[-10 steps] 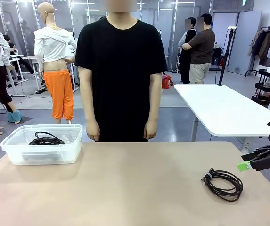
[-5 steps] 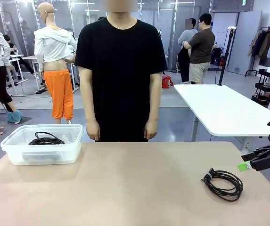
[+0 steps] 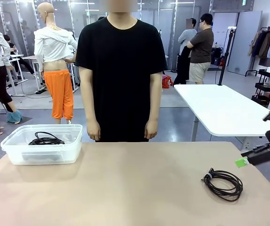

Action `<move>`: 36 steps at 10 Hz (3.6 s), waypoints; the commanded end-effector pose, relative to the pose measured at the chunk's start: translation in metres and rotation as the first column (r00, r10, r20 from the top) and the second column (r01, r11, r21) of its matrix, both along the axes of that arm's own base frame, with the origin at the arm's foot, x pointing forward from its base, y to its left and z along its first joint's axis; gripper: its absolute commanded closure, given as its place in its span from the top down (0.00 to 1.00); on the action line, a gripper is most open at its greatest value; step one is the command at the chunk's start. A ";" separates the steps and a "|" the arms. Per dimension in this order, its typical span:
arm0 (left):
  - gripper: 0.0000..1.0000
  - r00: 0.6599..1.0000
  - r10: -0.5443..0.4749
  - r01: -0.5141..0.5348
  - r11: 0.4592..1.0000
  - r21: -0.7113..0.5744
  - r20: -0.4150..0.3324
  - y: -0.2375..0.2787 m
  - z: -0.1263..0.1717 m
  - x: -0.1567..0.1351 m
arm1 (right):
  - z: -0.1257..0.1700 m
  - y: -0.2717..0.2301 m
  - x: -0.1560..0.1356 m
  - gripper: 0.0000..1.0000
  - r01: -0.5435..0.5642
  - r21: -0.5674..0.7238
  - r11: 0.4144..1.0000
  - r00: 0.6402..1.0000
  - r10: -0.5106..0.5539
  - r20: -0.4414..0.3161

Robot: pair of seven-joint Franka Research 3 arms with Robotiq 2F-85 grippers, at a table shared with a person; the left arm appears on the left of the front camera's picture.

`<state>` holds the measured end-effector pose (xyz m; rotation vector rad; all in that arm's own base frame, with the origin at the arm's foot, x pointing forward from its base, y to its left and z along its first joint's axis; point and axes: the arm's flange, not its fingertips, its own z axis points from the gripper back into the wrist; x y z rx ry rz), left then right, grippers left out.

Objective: Organize and store the cables.
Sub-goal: Place the USB Extension Cable into the Organizing box.

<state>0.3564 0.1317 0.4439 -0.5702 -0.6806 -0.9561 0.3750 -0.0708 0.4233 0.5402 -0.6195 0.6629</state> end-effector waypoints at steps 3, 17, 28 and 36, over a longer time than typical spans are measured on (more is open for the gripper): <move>1.00 1.000 -0.012 0.012 1.000 -0.015 0.012 0.000 0.000 -0.003 | 0.062 0.095 0.057 1.00 0.210 -0.244 0.947 0.879 -0.292 -0.376; 1.00 1.000 -0.012 0.012 1.000 -0.015 0.012 0.000 0.000 -0.003 | -0.090 0.122 0.134 1.00 0.691 -0.545 0.476 0.332 -0.878 -0.345; 1.00 1.000 -0.012 0.012 1.000 -0.015 0.012 0.000 0.000 -0.003 | -0.124 0.129 0.159 0.00 0.662 -0.606 0.441 0.280 -0.895 -0.346; 1.00 1.000 -0.012 0.012 1.000 -0.015 0.012 0.000 0.000 -0.003 | -0.049 0.131 0.144 0.00 0.623 -0.624 0.471 0.367 -0.881 -0.298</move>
